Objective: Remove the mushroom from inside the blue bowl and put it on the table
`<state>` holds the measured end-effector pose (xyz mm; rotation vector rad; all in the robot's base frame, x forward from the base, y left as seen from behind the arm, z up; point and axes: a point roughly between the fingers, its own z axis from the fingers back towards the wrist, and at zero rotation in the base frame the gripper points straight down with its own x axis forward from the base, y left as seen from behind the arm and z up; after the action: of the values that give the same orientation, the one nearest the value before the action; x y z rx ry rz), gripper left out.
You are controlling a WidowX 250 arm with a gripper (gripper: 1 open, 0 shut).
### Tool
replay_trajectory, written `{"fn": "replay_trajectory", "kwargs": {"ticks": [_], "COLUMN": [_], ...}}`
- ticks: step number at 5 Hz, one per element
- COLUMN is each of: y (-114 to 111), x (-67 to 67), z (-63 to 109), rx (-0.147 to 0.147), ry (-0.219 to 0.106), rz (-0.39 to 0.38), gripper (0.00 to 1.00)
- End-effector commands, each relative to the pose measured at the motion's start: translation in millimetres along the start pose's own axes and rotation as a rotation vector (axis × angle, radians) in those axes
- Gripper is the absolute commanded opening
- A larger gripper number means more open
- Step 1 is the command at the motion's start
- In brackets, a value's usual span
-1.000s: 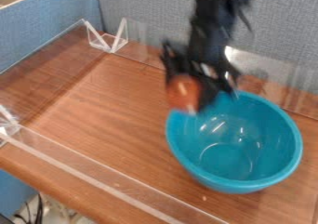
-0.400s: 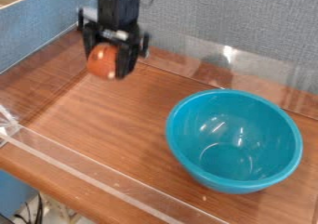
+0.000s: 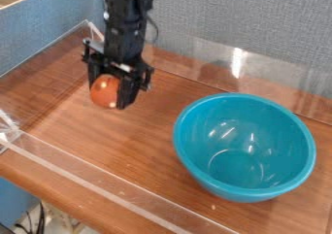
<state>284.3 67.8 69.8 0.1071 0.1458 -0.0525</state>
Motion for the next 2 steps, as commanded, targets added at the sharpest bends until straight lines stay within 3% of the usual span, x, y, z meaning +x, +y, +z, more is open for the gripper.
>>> {"fn": "replay_trajectory", "kwargs": {"ticks": [1, 2], "y": [18.0, 24.1], "x": [4.7, 7.4], "z": [9.2, 4.4], "rx": [0.041, 0.045], "ry": [-0.051, -0.046], "rz": [-0.022, -0.026], "gripper": [0.00, 0.00]}}
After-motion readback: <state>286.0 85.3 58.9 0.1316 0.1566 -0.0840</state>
